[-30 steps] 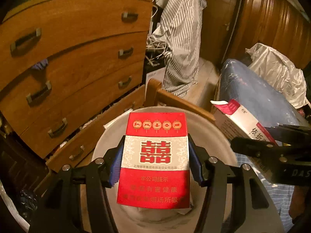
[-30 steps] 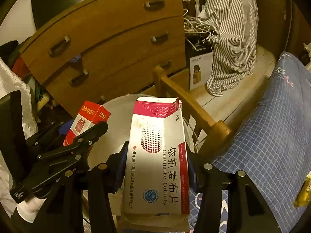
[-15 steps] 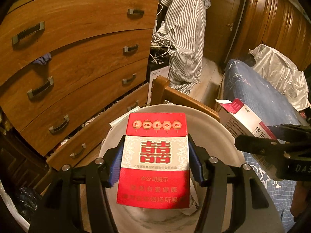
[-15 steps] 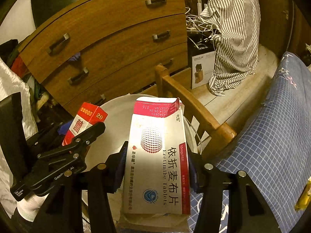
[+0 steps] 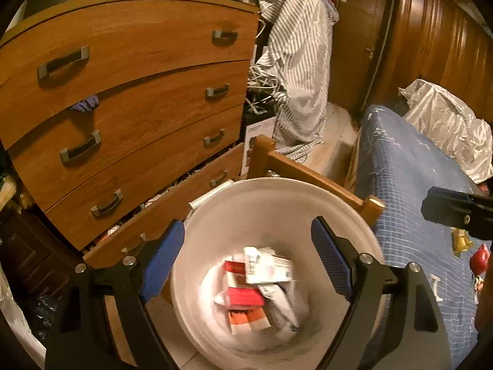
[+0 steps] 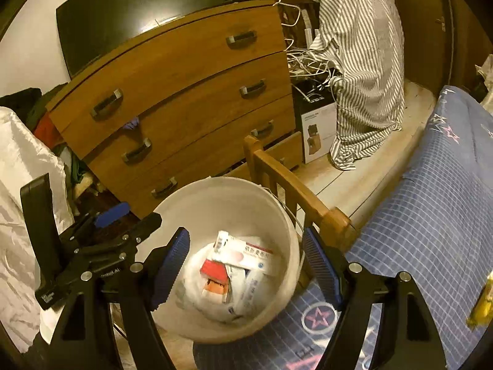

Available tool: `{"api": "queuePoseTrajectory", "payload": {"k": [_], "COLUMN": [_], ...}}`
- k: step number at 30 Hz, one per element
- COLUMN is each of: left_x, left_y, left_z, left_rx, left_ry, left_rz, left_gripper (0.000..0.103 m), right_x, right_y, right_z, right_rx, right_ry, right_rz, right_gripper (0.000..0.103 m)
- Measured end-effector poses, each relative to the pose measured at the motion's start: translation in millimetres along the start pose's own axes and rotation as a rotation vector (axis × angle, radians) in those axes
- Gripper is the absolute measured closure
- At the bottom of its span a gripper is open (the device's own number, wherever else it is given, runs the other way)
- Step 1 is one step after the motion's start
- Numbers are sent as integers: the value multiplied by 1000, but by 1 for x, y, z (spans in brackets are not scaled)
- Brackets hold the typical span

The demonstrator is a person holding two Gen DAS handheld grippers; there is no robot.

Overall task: Collect trash
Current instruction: 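Move both open tools back over the trash on the bed, then grasp the cream sponge block with the right tool while the left tool grasps the white round lid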

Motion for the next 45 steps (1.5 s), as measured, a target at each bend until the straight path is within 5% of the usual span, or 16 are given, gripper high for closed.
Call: {"api": "queuePoseTrajectory", "payload": {"k": [5, 9, 16, 22, 28, 34, 37, 45], "left_x": [39, 112, 280, 388, 462, 508, 526, 575], "left_y": [-23, -31, -21, -26, -29, -24, -22, -21], "left_z": [-4, -28, -115, -175, -201, -216, -218, -221], "left_rx": [33, 20, -111, -179, -194, -216, -224, -233], "left_ry": [36, 133, 369, 540, 653, 721, 742, 813], "left_rz": [-67, -196, -445, -587, -649, -673, -690, -713], "left_gripper": [22, 22, 22, 22, 22, 22, 22, 23], "right_x": [31, 84, 210, 311, 398, 440, 440, 421], "right_y": [-63, -120, -211, -282, -302, -272, -264, -314], "right_z": [-43, -106, -251, -334, -355, -336, -330, -379], "right_rx": [79, 138, 142, 181, 184, 154, 146, 195], "right_ry": [21, 50, 189, 290, 338, 353, 353, 440], "right_rz": [-11, -86, -274, -446, -548, -509, -470, -485], "right_gripper": [26, 26, 26, 29, 43, 51, 67, 68]}}
Point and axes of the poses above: each gripper's, at about its wrist camera, not at the fingertips, and y roughly the way its jaws point, x to its right, z to its top, the point moved 7 cm from there along y, roughly the way its jaws point, and after that the axes turned 6 degrees about y, right-handed, at the moved point
